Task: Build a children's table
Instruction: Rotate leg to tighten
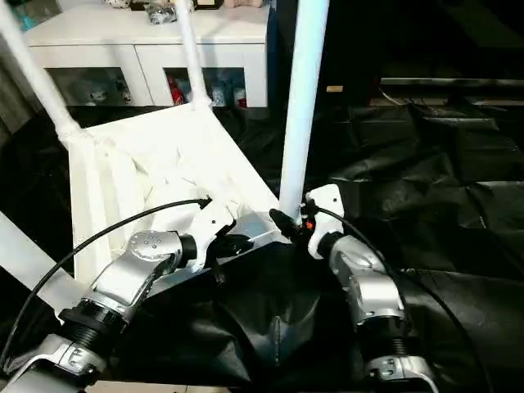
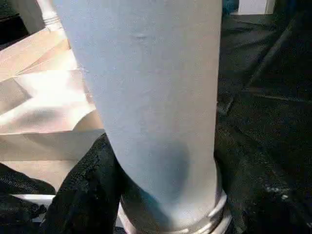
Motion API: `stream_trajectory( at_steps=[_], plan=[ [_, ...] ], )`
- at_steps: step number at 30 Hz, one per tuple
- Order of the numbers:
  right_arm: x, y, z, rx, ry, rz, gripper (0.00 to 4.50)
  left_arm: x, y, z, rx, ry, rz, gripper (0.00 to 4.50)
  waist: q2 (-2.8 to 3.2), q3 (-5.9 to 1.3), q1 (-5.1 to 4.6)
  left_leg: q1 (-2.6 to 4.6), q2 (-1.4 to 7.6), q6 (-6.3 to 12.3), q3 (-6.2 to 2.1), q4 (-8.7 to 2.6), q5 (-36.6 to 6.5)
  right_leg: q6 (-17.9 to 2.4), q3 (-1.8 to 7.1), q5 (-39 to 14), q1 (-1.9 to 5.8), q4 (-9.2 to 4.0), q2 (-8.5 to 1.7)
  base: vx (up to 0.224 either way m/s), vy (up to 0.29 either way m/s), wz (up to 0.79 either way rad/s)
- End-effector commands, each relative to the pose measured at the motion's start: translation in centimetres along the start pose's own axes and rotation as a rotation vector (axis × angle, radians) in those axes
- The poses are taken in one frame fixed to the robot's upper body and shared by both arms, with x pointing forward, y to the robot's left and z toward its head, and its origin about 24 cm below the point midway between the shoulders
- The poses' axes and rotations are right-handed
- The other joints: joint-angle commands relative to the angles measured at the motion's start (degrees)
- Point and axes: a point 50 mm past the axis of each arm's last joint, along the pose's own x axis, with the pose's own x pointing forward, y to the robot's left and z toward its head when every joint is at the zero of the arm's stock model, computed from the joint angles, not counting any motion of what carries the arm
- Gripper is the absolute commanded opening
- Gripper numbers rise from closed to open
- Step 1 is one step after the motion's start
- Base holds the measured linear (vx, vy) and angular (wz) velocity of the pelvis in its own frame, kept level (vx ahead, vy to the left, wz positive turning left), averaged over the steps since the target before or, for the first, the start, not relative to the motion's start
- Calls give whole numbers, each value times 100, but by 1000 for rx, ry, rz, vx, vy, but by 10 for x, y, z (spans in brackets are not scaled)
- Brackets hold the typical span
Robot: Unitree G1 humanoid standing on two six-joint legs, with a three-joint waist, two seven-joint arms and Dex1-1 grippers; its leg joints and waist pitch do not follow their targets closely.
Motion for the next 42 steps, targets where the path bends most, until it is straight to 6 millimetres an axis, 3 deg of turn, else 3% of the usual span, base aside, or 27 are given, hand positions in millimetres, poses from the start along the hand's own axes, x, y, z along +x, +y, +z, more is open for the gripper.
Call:
stream_trajectory(
  at_steps=[1, 7, 8, 13, 15, 18, 22, 28, 36, 38, 42],
  plan=[
    [14, 37, -17, 70, 53, 185, 311, 12, -14, 25, 58, -93, -57, 0, -59, -304, 3, 99, 184, 54, -161, -490, -2212, -892, 140, -2378, 193, -489, -202, 0, 0, 0],
    [-5, 26, -6, -30, 55, 315, 336, 1, -12, 18, 93, -71, -98, 0, -32, -324, 35, 97, 194, 133, -148, -478, -2058, -1056, 159, -1919, 215, -444, -208, 0, 0, 0],
    [-19, 14, -2, -77, 77, 366, 336, -3, -12, 16, 104, -65, -118, 0, -67, -346, 74, 85, 208, 212, -143, -461, -1846, -1119, 159, -1546, 263, -409, -204, 0, 0, 0],
    [-48, -23, 9, -132, 117, 352, 336, -9, -10, 13, 122, -58, -136, 0, -74, -383, 197, 65, 213, 541, -101, -372, -1204, -1398, 165, -867, 272, -317, -218, 0, 0, 0],
    [-65, -46, 16, -168, 144, 311, 336, -12, -12, 11, 130, -58, -153, 0, -77, -387, 245, 67, 218, 611, -97, -354, -1100, -1446, 151, -863, 275, -307, -221, 0, 0, 0],
    [-76, -54, 23, -156, 136, 310, 336, -14, -15, 10, 135, -57, -168, 0, -83, -366, 291, 64, 226, 616, -92, -359, -1176, -1410, 150, -1120, 278, -328, -223, 0, 0, 0],
    [-99, -54, 23, -163, 174, 379, 336, -16, -19, 7, 127, -62, -183, 0, -98, -350, 327, 70, 230, 584, -93, -369, -1269, -1289, 154, -1438, 270, -367, -214, 0, 0, 0],
    [-108, -44, 18, -151, 183, 437, 336, -18, -23, 8, 136, -86, -220, 0, -84, -340, 334, 62, 237, 539, -116, -394, -1422, -1151, 148, -1737, 253, -400, -215, 0, 0, 0],
    [-95, -34, 25, -123, 122, 458, 336, -24, -26, 5, 189, -65, -302, 0, -18, -352, 320, 76, 225, 430, -122, -409, -1522, -1152, 142, -1676, 242, -398, -201, 0, 0, 0],
    [-91, -30, 26, -113, 122, 480, 374, -25, -25, 5, 196, -60, -310, 0, 4, -360, 342, 81, 232, 444, -118, -395, -1457, -1218, 145, -1462, 239, -374, -197, 0, 0, 0],
    [-78, -24, 25, -158, 131, 492, 394, -26, -24, 6, 202, -50, -328, 0, 27, -360, 344, 77, 228, 393, -118, -396, -1439, -1259, 141, -1397, 242, -354, -205, 0, 0, 0]
  ],
)
